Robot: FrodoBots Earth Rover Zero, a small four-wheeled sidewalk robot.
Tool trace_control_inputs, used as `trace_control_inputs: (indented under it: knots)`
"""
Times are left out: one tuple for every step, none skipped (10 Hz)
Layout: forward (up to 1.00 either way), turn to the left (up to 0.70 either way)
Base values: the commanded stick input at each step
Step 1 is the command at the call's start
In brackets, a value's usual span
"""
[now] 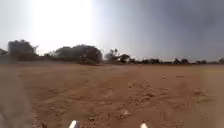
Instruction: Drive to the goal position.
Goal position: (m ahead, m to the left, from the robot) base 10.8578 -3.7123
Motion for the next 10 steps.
trace_control_inputs:
  knots:
    - [0.70,0.00]
    - [0.70,0.00]
    - [0.70,0.00]
    - [0.70,0.00]
    - [0.70,0.00]
    - [0.70,0.00]
    - [0.70,0.00]
    - [0.70,0.00]
    - [0.70,-0.35]
    - [0.70,-0.35]
